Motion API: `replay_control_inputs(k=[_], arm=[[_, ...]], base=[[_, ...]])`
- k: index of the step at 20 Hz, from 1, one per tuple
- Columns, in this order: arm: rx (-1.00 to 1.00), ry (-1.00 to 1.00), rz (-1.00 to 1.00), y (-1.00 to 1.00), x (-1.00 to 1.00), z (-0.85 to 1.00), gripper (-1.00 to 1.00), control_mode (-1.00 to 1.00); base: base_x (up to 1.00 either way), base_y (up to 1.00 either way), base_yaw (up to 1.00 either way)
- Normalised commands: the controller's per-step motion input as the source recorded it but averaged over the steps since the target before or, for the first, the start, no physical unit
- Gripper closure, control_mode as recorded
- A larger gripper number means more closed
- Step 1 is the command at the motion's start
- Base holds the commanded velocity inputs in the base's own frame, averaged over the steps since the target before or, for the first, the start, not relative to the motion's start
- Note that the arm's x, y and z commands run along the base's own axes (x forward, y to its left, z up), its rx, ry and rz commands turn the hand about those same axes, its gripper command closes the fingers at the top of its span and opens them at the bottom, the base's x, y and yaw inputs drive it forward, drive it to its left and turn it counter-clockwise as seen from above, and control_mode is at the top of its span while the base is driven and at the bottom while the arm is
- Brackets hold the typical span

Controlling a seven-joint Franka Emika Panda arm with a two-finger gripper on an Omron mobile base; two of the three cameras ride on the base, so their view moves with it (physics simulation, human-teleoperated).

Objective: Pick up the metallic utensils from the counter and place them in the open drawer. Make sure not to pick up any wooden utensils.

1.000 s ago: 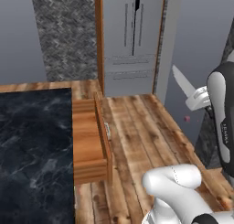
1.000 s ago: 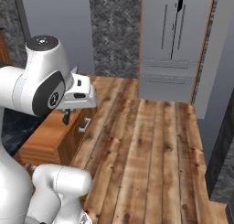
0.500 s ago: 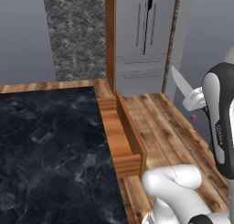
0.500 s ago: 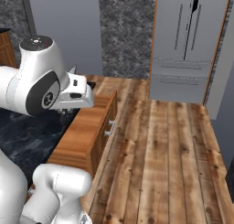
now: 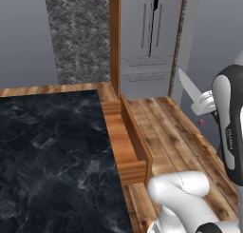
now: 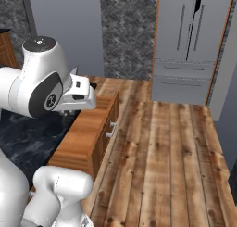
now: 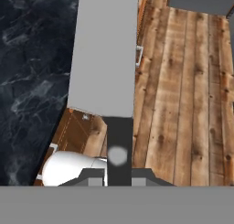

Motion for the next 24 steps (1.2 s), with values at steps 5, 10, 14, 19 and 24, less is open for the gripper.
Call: replay_control_inputs(k=[5,10,14,19,24], arm=[[0.0,0.0,0.0,0.0,0.0,0.0,1.0,1.0],[0.0,0.0,0.0,0.0,0.0,0.0,1.0,1.0],[0.0,0.0,0.0,0.0,0.18,0.0,1.0,-1.0],[-0.03,0.21,0.25,0.09,0.81,-0.08,1.0,-1.0],[-0.01,0.21,0.29,0.15,0.89,-0.19,1.0,-1.0]], base=[[0.0,0.0,0.0],[0.0,0.0,0.0],[0.01,0.0,0.0],[0.0,0.0,0.0],[0.0,0.0,0.0]])
